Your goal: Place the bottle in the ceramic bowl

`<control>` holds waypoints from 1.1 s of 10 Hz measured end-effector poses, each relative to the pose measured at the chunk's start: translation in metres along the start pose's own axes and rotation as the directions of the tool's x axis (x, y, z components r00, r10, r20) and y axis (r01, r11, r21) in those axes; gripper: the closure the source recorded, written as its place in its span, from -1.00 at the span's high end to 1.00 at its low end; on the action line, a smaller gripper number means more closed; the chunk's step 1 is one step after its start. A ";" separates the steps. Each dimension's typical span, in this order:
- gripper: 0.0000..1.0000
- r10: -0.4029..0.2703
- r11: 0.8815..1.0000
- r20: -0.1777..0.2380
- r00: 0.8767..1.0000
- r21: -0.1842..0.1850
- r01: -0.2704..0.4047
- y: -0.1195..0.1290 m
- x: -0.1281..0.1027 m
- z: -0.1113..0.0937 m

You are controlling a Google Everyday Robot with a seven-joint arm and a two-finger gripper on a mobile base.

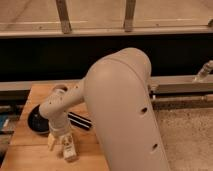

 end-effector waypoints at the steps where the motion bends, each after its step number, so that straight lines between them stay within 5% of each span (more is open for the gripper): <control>1: 0.60 0.012 1.000 -0.014 1.000 -0.008 -0.012 -0.003 0.002 0.008; 4: 0.44 0.012 0.998 -0.063 0.998 -0.054 -0.016 -0.005 0.002 0.041; 11: -0.93 0.014 0.998 -0.067 0.998 -0.063 -0.018 -0.011 0.005 0.039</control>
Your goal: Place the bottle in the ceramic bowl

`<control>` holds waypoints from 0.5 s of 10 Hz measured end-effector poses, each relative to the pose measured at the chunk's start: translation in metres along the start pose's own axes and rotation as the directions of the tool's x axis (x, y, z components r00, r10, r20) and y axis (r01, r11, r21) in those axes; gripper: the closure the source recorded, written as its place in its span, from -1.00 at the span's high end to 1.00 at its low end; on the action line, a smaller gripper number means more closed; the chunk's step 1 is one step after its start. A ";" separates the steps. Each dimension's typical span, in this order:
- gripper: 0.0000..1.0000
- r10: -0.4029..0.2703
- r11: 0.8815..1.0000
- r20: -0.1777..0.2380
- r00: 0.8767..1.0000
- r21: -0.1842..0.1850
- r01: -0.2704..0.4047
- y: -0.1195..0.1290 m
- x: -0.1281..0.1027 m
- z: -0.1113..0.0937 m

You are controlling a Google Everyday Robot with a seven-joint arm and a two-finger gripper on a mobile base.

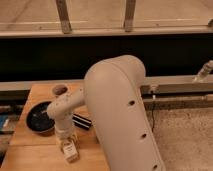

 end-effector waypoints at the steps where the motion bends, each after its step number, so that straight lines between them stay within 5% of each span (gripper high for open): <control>1: -1.00 0.003 1.000 0.021 1.000 0.014 -0.004 -0.001 0.001 -0.006; 5: -1.00 0.022 0.994 0.148 0.989 0.103 -0.038 -0.009 0.003 -0.076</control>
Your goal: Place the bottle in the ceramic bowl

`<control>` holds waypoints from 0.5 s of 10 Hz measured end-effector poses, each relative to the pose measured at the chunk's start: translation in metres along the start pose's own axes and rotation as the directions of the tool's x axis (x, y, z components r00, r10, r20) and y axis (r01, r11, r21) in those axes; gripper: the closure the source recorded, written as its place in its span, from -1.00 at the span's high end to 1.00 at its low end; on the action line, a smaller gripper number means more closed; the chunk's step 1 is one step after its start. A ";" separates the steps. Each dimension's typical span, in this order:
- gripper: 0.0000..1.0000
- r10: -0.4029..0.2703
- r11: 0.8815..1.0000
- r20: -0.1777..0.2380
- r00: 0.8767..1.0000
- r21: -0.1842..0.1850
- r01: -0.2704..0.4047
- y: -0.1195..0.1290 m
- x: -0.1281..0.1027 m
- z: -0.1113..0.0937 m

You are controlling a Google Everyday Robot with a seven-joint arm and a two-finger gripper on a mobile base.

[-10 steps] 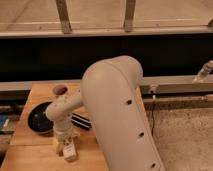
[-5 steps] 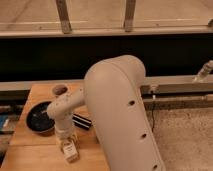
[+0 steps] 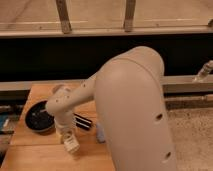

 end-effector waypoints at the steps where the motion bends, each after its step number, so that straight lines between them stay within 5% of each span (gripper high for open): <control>1: -1.00 0.005 1.000 0.044 0.999 0.029 -0.006 -0.005 -0.004 -0.025; 5: -1.00 -0.057 0.996 0.127 0.990 0.069 0.049 -0.001 -0.043 -0.058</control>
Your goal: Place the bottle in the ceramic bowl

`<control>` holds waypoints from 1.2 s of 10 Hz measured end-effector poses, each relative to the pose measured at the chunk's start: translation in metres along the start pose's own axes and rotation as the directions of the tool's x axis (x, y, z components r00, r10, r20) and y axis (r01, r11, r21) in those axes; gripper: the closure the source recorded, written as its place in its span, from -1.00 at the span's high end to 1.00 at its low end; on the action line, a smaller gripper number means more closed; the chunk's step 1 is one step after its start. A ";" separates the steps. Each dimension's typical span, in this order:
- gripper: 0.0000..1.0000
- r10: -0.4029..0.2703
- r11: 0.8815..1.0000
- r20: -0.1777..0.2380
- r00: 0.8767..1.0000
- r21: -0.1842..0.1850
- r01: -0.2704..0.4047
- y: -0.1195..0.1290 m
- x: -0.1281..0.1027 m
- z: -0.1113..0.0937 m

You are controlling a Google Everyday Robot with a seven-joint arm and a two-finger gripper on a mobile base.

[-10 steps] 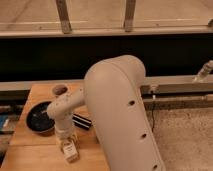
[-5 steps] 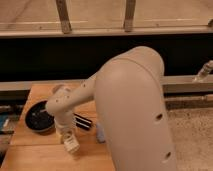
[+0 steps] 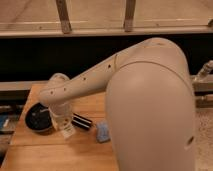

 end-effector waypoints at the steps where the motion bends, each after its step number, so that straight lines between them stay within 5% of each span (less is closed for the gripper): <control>1: -1.00 -0.035 0.999 0.015 0.999 0.003 0.035 0.003 -0.023 0.002; 6: -0.95 -0.194 0.980 0.039 0.980 -0.033 0.196 0.027 -0.114 0.021; 12: 0.21 -0.306 0.950 -0.035 0.951 -0.081 0.303 0.048 -0.145 0.069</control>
